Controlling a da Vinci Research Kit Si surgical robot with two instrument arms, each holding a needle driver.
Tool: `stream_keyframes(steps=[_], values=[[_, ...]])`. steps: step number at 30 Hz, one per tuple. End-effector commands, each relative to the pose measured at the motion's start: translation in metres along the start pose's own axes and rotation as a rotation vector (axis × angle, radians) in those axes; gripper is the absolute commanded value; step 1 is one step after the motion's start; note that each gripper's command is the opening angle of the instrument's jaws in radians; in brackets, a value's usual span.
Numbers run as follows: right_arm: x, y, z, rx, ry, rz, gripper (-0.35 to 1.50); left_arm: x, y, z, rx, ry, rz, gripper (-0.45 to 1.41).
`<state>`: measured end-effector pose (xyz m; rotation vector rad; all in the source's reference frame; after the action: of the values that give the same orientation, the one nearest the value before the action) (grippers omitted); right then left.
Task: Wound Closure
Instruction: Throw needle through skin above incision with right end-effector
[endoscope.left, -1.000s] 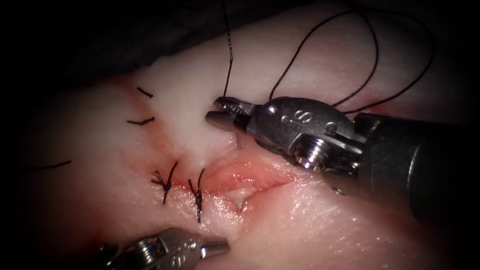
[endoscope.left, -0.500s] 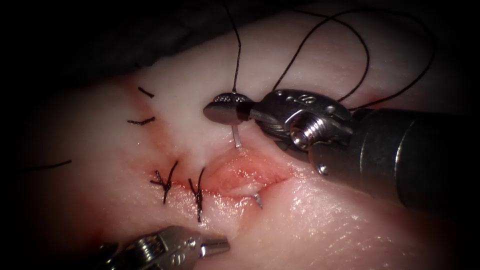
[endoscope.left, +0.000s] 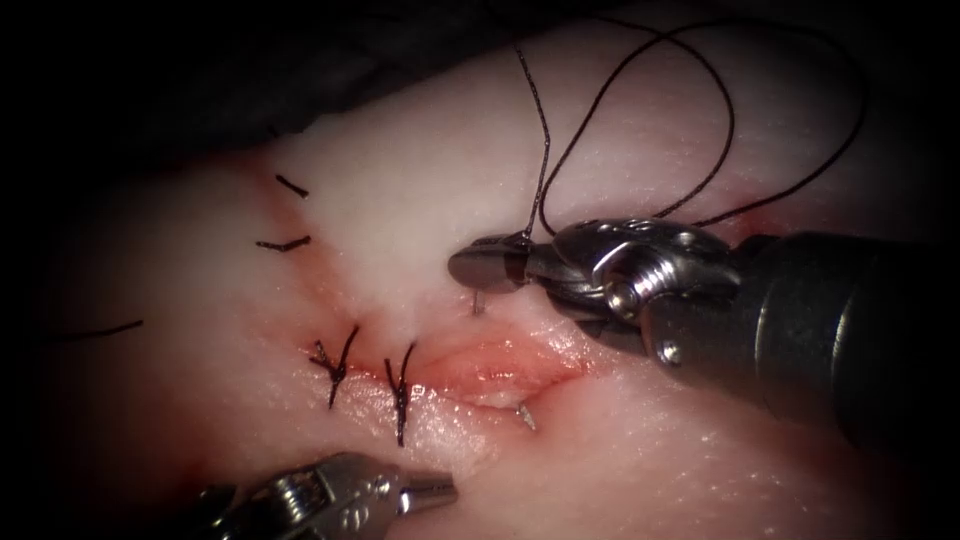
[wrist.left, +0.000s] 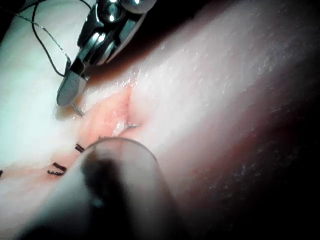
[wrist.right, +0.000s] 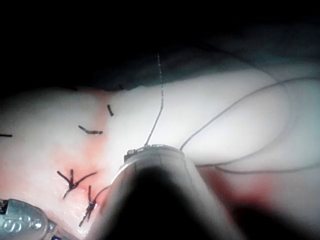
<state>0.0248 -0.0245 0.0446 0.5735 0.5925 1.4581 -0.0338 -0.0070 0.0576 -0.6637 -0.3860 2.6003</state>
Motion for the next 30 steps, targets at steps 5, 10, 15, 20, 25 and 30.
stream_keyframes(steps=[5, 10, 15, 20, 25, 30], values=[[0.0054, -0.0005, 0.0016, -0.090, 0.101, -0.162, -0.35, 0.0008, -0.0005, 0.0006, 0.005, 0.002, -0.001, -0.45], [0.0064, -0.0005, 0.0027, -0.137, 0.121, -0.303, -0.35, 0.0007, -0.0005, 0.0003, 0.003, 0.002, 0.001, -0.45], [0.0055, -0.0001, 0.0031, -0.167, 0.105, -0.397, -0.35, 0.0007, -0.0005, 0.0003, 0.003, 0.002, 0.000, -0.45], [0.0063, 0.0005, 0.0029, -0.019, 0.148, -0.457, -0.35, 0.0007, -0.0004, 0.0003, 0.003, 0.002, 0.000, -0.45], [0.0075, 0.0017, 0.0027, 0.218, 0.219, -0.730, 1.11, 0.0008, -0.0004, 0.0003, 0.003, 0.002, 0.000, -0.45], [0.0080, 0.0032, 0.0020, 0.369, 0.258, -0.743, 1.30, 0.0008, -0.0004, 0.0003, 0.003, 0.002, 0.000, -0.45]])
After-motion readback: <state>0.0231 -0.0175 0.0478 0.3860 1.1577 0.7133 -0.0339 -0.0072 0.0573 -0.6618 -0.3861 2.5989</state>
